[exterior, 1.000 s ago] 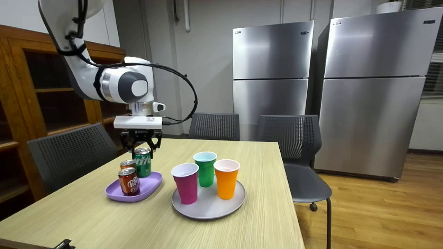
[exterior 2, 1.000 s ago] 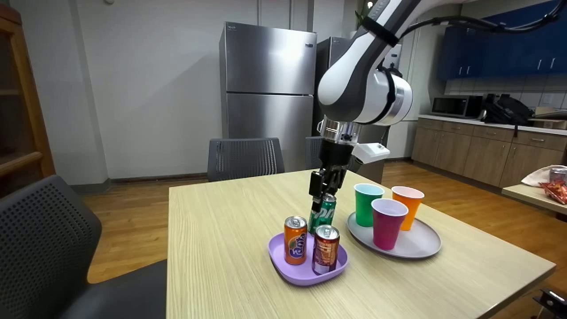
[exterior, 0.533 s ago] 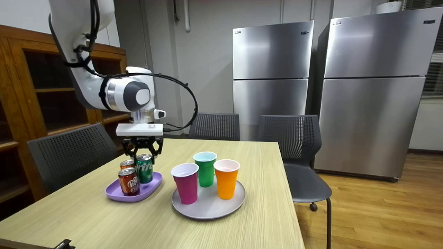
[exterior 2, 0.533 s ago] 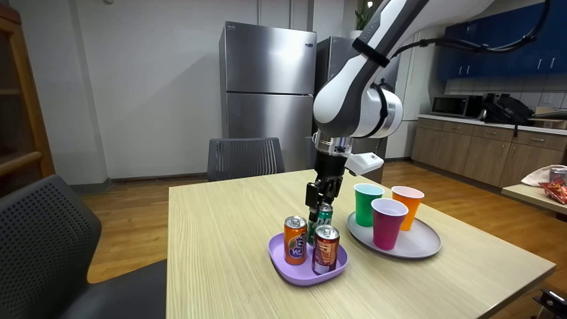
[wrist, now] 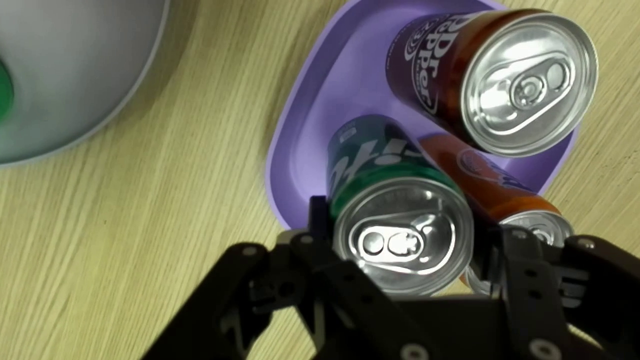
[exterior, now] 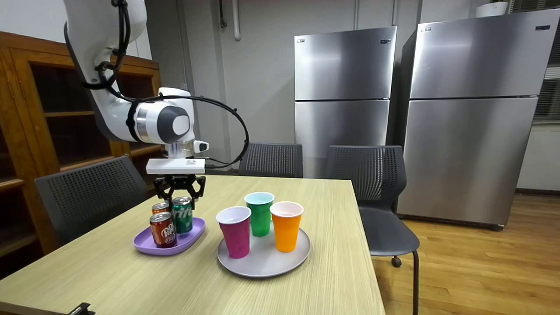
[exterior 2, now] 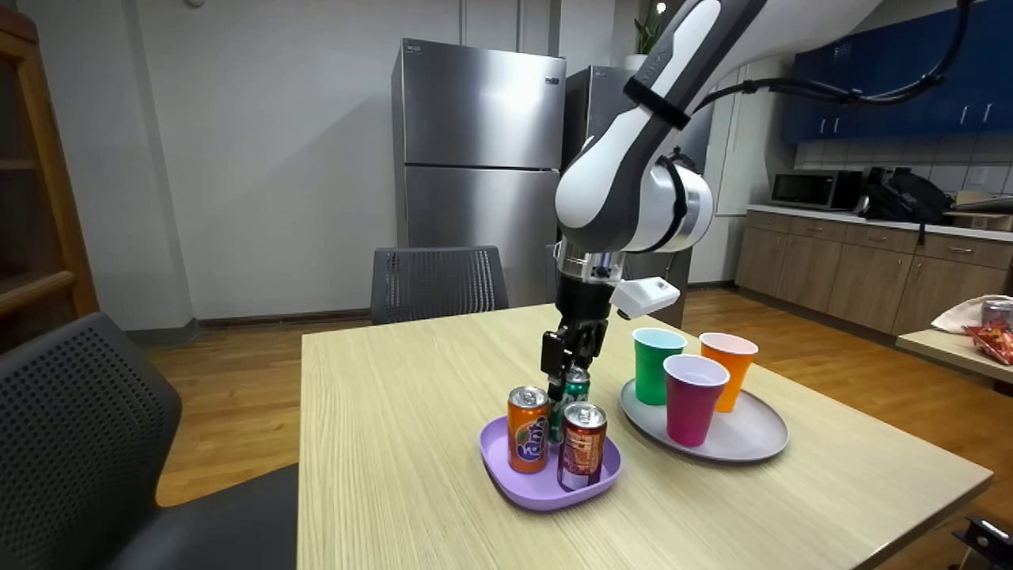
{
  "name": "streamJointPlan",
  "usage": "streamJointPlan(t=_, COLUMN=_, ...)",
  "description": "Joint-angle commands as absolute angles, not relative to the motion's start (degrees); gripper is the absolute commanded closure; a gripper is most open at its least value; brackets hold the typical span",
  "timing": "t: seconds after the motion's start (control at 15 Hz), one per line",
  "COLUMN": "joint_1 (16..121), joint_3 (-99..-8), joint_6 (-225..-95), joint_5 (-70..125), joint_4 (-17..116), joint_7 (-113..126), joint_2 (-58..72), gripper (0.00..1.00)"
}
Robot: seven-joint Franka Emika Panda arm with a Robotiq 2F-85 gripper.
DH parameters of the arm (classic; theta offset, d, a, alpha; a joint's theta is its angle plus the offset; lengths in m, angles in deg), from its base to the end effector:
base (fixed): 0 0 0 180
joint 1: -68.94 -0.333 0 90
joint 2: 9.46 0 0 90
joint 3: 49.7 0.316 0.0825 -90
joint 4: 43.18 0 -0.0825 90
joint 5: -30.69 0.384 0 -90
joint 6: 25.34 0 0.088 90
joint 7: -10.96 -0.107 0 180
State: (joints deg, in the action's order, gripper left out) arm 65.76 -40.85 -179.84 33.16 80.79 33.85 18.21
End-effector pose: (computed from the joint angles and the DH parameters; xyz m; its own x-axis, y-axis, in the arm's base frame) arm 0.5564 0.1184 0.1764 0.8501 0.5200 0.0832 0.5253 -0.8485 -0.0647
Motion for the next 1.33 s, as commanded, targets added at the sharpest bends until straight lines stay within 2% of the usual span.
streamJointPlan(t=0.0, joint_1=65.9, joint_3=-40.8, joint_6=-180.2, joint_5=31.0, joint_4=79.3, joint_7=31.4, joint_2=19.4, gripper=0.62)
streamJointPlan(t=0.2, joint_1=65.9, joint_3=-40.8, joint_6=-180.4, joint_5=30.6, joint_4=79.2, joint_7=31.3, joint_2=19.7, gripper=0.62)
streamJointPlan(t=0.27, joint_1=66.1, joint_3=-40.6, joint_6=-180.5, joint_5=30.6, joint_4=79.4, joint_7=31.7, joint_2=19.4, gripper=0.12)
streamJointPlan(t=0.33, joint_1=66.5, joint_3=-40.4, joint_6=-180.3, joint_5=30.8, joint_4=79.7, joint_7=31.8, joint_2=18.9, gripper=0.11)
streamJointPlan(t=0.47, joint_1=66.9, joint_3=-40.2, joint_6=-179.9, joint_5=31.3, joint_4=79.9, joint_7=32.0, joint_2=18.1, gripper=0.01)
streamJointPlan(t=1.27, joint_1=69.8, joint_3=-40.3, joint_6=-176.2, joint_5=32.3, joint_4=82.5, joint_7=33.1, joint_2=7.8, gripper=0.0)
